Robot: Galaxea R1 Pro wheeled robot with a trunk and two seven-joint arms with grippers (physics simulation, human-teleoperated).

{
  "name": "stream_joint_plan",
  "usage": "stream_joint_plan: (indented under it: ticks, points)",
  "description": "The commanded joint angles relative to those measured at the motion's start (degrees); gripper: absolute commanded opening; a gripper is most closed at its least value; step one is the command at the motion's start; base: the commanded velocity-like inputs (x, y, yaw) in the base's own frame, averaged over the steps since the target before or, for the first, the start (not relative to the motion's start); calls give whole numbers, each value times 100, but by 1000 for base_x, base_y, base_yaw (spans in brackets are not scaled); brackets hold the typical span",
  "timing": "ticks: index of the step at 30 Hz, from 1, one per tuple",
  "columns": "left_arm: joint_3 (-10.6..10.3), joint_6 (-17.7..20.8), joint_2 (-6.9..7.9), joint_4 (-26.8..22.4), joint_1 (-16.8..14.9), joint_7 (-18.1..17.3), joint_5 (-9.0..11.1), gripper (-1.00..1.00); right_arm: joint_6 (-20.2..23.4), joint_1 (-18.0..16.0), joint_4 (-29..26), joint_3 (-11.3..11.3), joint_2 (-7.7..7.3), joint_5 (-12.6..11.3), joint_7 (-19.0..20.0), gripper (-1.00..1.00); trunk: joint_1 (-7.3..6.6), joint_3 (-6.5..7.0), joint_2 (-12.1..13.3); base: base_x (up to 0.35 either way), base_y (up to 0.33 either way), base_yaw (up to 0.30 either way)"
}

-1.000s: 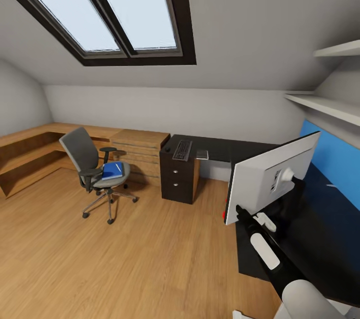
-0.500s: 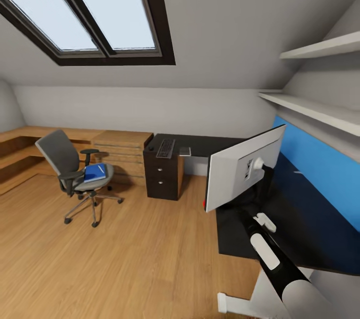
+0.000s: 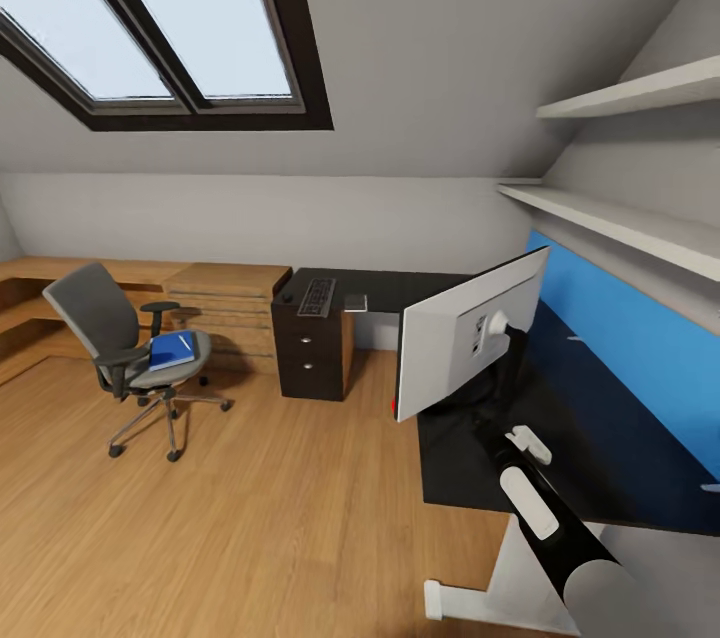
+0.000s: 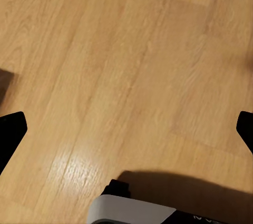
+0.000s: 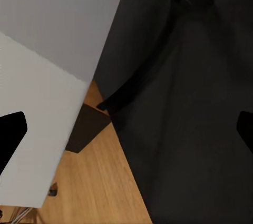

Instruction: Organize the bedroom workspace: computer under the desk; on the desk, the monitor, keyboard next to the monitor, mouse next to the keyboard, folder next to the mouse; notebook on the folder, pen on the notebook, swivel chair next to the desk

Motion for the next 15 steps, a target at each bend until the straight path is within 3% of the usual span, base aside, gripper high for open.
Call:
stream_joint_plan:
  ticks: [1,11,12,15]
  points:
    - [-49,-28,2,1,-6,30,56,100,-43,-5,-9,50,-7,-59,-39,100,2,-10,-9,0,0,-3]
    - [-49,-28,2,1,-6,30,47,100,-44,-5,-55,36,60,-76,103,100,2,-10,-9,0,0,0]
    - [-49,-28,2,1,-8,30,39,100,-44,-5,-39,19,57,-66,454,100,2,-10,-9,-313,0,0]
    - [-49,-26,2,1,-7,30,46,100,-44,-5,-39,19,57,-67,469,100,2,-10,-9,-307,-87,0]
